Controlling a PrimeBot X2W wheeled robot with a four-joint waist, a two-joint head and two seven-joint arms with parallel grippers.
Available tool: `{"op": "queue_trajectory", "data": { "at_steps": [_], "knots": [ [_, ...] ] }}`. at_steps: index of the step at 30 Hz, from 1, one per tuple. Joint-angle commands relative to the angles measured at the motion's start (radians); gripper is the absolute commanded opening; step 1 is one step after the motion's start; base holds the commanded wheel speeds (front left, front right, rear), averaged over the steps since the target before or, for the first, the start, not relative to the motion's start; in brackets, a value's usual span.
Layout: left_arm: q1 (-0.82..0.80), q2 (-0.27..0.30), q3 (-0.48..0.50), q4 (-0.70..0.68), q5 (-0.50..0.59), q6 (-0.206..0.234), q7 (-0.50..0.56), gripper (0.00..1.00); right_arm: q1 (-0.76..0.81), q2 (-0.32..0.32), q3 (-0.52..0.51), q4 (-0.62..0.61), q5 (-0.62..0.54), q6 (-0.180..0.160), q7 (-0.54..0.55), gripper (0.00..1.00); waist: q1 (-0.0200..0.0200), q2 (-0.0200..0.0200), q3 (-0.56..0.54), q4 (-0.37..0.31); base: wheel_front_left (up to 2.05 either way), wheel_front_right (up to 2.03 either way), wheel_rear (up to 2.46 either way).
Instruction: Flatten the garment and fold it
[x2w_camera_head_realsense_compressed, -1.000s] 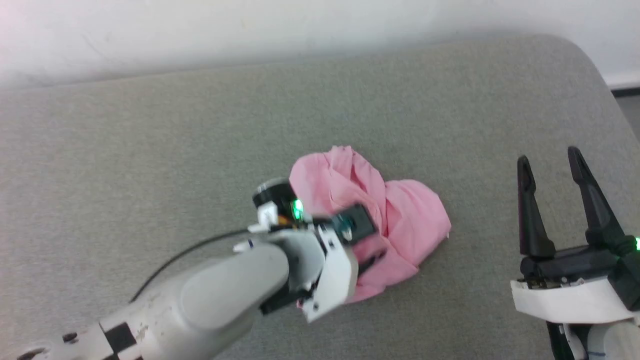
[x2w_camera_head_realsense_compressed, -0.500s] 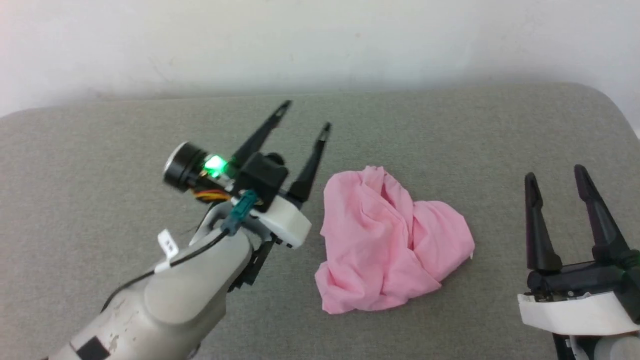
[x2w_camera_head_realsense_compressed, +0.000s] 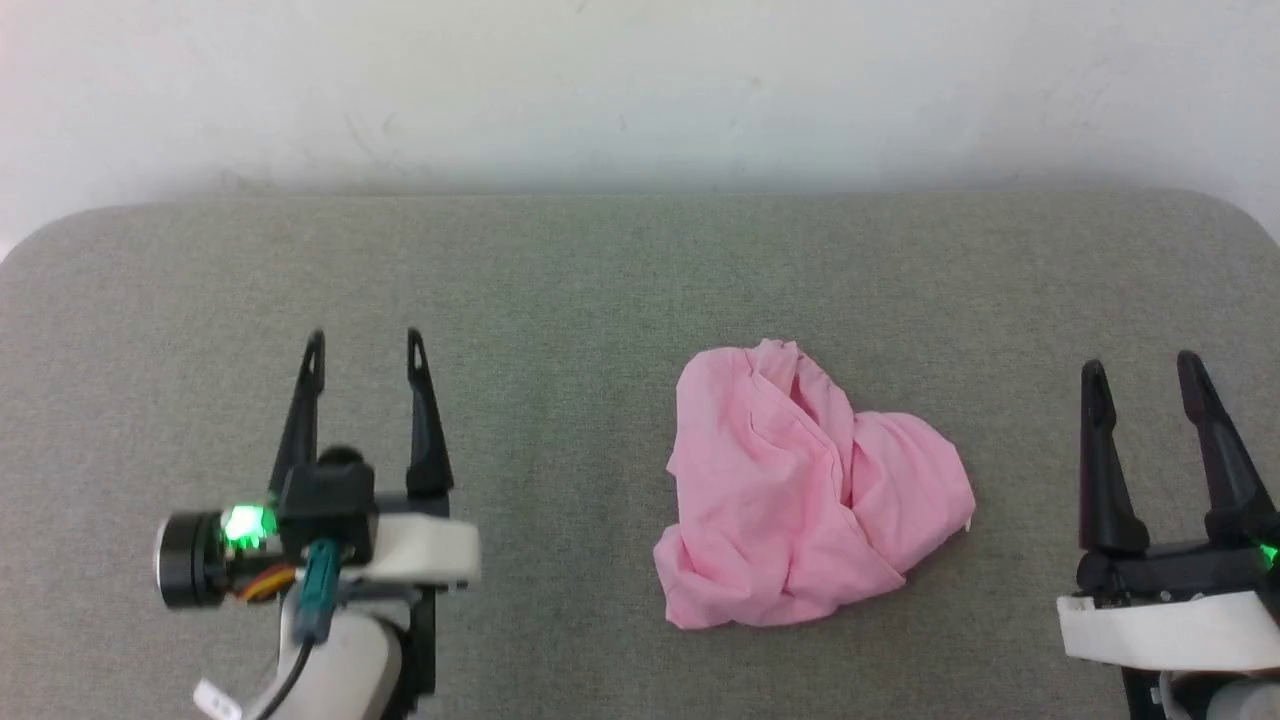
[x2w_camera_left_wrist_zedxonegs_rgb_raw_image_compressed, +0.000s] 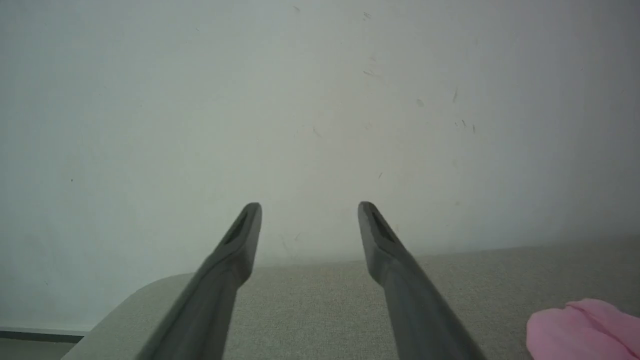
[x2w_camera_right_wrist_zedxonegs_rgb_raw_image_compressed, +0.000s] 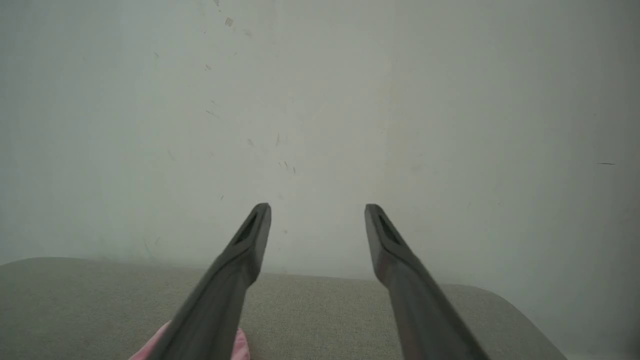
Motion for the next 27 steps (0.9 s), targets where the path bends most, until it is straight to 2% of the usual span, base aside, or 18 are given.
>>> {"op": "queue_trajectory", "data": {
  "at_steps": [1,12,16,23,27],
  "knots": [
    [0.034,-0.015,0.018,-0.014,0.013,-0.010,-0.005,1.00,0.016,0.003,0.001,0.007,0.006,-0.002,-0.005,1.00,0.0000,-0.0001,-0.005,0.002,0.00,0.00,0.00],
    [0.239,-0.118,0.186,-0.094,0.142,-0.202,-0.005,1.00,0.058,0.003,0.023,0.047,0.031,-0.002,-0.005,1.00,0.0000,-0.0001,-0.021,0.008,0.00,0.00,0.00],
    [0.266,-0.154,0.230,-0.101,0.167,-0.253,-0.005,1.00,0.066,0.003,0.028,0.057,0.033,-0.002,-0.005,1.00,0.0000,-0.0001,-0.030,0.006,0.00,0.00,0.00],
    [0.274,-0.197,0.300,-0.094,0.200,-0.315,-0.005,1.00,0.065,0.003,0.032,0.064,0.033,-0.002,-0.005,1.00,0.0000,-0.0001,-0.037,0.004,0.00,0.00,0.00],
    [0.168,-0.194,0.314,-0.075,0.215,-0.380,-0.005,1.00,0.047,0.003,0.034,0.058,0.028,-0.002,-0.005,1.00,0.0000,-0.0001,-0.019,0.000,0.00,0.00,0.00]
  ]
}}
